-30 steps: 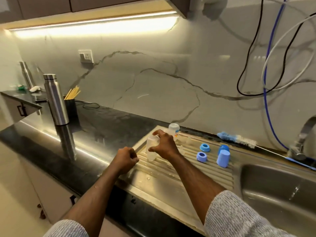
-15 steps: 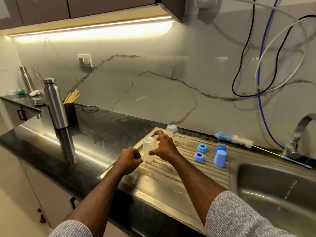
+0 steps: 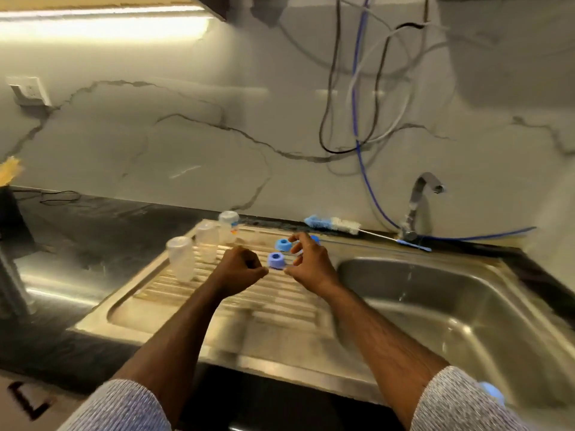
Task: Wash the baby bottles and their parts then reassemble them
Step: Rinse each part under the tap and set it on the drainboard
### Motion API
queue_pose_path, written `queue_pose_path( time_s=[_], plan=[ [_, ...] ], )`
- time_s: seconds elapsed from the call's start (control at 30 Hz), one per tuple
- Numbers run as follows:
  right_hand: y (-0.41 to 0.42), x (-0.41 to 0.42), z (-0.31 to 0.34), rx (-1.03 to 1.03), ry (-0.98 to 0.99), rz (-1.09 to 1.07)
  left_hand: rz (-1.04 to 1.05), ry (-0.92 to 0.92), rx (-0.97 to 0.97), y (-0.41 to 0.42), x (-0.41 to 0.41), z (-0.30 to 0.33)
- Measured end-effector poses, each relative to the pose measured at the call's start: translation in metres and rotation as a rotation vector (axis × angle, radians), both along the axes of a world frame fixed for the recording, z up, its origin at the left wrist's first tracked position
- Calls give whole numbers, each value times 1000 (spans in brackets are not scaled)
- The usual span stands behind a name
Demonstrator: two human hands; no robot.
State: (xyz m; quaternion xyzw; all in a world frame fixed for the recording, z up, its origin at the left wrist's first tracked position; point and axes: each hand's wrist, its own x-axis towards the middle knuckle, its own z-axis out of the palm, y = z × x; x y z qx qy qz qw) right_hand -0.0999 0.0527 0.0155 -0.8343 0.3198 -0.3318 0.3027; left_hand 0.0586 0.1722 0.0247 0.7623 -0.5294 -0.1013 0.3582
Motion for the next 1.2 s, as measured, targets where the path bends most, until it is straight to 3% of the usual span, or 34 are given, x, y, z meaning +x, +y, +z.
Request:
queue_pose_path(
  time_s=[0.2,0.4,0.57,0.9,1.0,1.2],
  plan=[
    [-61,-142,-26,94,83,-185,-207,33,-58,-87,-114,-11],
    [-92,-243,-64,148,451,-202,-360,43,47,-148,-201,-47],
    [-89,-245,-89,307,806,116,-343,70,133,-179,-221,-77],
    [-93,-214,-119,390,958,208,-197,217,115,-220,-222,-100],
    [-109,-220,-124,378,891,101,-185,254,119,-226,-223,-110],
    [-161,-240,-113,252,339,-458,-174,242,126,-239,-225,-123]
  ],
)
